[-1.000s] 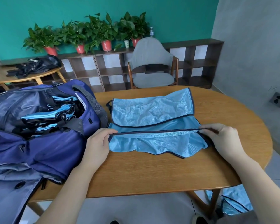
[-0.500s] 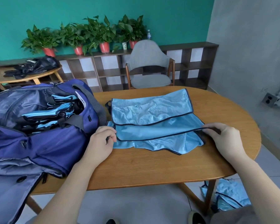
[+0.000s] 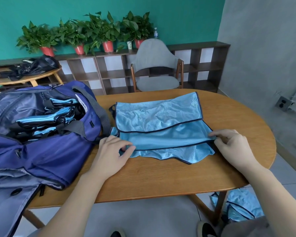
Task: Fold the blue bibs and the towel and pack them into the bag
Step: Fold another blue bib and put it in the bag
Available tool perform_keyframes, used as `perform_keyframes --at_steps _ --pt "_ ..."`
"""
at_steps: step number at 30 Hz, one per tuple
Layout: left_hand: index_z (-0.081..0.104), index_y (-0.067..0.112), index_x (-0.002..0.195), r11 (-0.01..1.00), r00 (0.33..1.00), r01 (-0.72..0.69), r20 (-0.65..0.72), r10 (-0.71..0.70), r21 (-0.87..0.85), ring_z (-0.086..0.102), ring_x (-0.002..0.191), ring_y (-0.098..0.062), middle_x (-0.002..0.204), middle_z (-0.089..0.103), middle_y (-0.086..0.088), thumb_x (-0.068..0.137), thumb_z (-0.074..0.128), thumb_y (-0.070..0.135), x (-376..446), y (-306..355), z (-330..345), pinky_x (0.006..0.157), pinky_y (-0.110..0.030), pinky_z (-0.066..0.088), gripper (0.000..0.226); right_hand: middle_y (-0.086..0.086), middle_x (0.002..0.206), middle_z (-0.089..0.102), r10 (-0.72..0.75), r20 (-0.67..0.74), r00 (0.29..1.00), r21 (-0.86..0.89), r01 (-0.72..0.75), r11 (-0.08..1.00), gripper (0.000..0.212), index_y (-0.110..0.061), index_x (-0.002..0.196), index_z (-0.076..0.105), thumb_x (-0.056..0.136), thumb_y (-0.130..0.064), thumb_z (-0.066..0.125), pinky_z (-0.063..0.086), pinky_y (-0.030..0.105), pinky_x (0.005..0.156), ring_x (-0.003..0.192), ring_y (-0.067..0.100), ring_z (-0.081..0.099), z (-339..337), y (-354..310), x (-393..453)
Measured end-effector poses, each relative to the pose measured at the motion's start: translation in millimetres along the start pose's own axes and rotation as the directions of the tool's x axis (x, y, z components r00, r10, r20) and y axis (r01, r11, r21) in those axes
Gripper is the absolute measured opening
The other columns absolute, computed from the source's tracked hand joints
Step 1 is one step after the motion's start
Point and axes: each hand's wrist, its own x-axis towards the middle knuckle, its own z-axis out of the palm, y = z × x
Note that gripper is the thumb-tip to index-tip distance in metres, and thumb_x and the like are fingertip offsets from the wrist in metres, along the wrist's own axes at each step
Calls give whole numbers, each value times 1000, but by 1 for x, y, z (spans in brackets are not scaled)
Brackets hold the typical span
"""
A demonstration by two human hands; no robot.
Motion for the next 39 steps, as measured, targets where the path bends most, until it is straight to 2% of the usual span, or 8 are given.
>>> perform_keyframes --at_steps 5,10,14,18,23,30,33,39 --pt "77 32 95 995 992 80 -102 -74 61 50 84 -3 71 60 18 94 48 59 10 0 3 93 -34 38 40 -31 99 58 -90 -14 996 44 90 995 28 -22 104 77 93 -4 60 36 21 94 110 6 53 16 -22 27" --pt "76 29 104 999 998 -49 -48 49 11 56 96 -7 94 69 20 93 66 42 44 13 13 92 -35 43 20 -20 102 65 -195 51 979 37 193 980 23 -23 107 76 92 -7 67 32 0 92 108 4 56 46 -37 68" --pt "75 26 112 998 996 -54 77 56 -24 59 108 -12 108 72 13 92 74 26 74 18 23 100 -38 46 20 -12 116 67 -213 183 960 -9 218 976 29 -25 116 73 91 -10 70 36 17 97 120 13 53 65 -38 87" --pt "73 29 116 998 987 48 156 -42 -36 56 120 -12 118 70 12 91 74 35 84 8 32 107 -40 43 27 -12 127 65 -123 308 943 -102 161 982 44 -29 121 70 87 -2 65 37 43 110 127 19 49 74 -30 92" --pt "71 31 119 990 960 139 250 -126 -35 53 124 -11 124 67 10 80 73 61 83 2 35 110 -41 40 50 -14 113 71 -163 207 965 -63 180 982 23 -29 108 75 91 -15 70 44 47 105 115 15 60 76 -23 91" --pt "75 23 111 990 987 108 126 -97 -85 60 105 -6 106 68 13 91 75 28 77 3 35 96 -20 45 20 -9 97 72 -185 8 983 77 184 980 12 -16 103 75 93 -21 72 42 2 87 96 1 62 65 -38 84" --pt "75 18 113 986 995 102 17 -101 -133 65 102 -5 107 71 9 92 71 10 74 8 26 90 -1 38 23 -16 94 69 -190 -18 982 129 190 973 9 -17 101 74 92 -17 73 39 -1 85 95 -6 61 59 -40 79" --pt "63 22 93 966 990 106 -67 -125 -234 62 101 8 99 69 18 89 63 0 58 23 7 88 -2 40 22 -17 103 71 -224 14 974 134 221 966 27 -22 80 64 90 2 68 39 4 92 102 -12 60 42 -23 68"
